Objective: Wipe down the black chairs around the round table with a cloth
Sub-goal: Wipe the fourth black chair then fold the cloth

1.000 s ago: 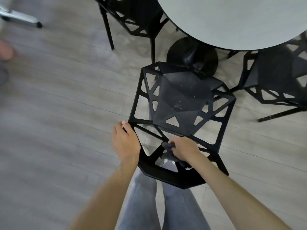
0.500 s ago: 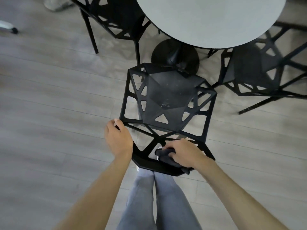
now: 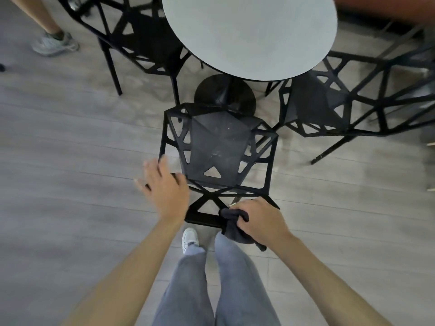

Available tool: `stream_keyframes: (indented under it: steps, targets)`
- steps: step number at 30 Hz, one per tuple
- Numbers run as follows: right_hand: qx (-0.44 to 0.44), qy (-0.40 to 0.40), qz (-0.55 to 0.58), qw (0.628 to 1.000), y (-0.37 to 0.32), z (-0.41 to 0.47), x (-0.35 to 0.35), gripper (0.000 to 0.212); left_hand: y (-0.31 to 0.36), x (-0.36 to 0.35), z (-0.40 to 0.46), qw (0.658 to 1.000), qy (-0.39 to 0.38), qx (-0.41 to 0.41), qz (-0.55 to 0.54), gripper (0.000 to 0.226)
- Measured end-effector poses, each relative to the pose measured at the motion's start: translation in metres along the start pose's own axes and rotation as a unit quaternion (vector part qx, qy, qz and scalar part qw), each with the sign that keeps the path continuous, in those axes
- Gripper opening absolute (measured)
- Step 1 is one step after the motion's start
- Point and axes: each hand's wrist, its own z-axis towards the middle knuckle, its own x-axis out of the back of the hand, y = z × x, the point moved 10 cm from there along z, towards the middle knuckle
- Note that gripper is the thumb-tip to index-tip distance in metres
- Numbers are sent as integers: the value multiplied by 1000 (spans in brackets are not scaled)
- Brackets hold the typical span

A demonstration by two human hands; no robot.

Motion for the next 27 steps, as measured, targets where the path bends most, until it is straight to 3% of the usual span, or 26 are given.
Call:
stream_keyframes:
  steps: [3, 8, 14, 19, 23, 27]
  targets:
    - [-13, -45, -17, 999, 16, 30, -5, 31, 55, 1, -41, 994, -1, -93, -53, 46]
    - [-60, -147, -34, 987, 80, 82, -15, 29, 72, -36, -82, 994, -46, -27, -91, 44]
    - [-19, -183, 18, 983, 121, 123, -35, 36, 89, -28, -96, 992, 76, -104, 8, 28]
    - [16, -157, 46, 986, 162, 120, -29, 34, 92, -21, -98, 989, 112, -86, 40, 24]
    - [100, -172, 96, 975, 137, 113, -28, 35, 91, -22, -97, 991, 109, -58, 58, 22]
    - [218, -247, 137, 934, 45, 84, -27, 27, 88, -29, -97, 993, 80, -43, 71, 19]
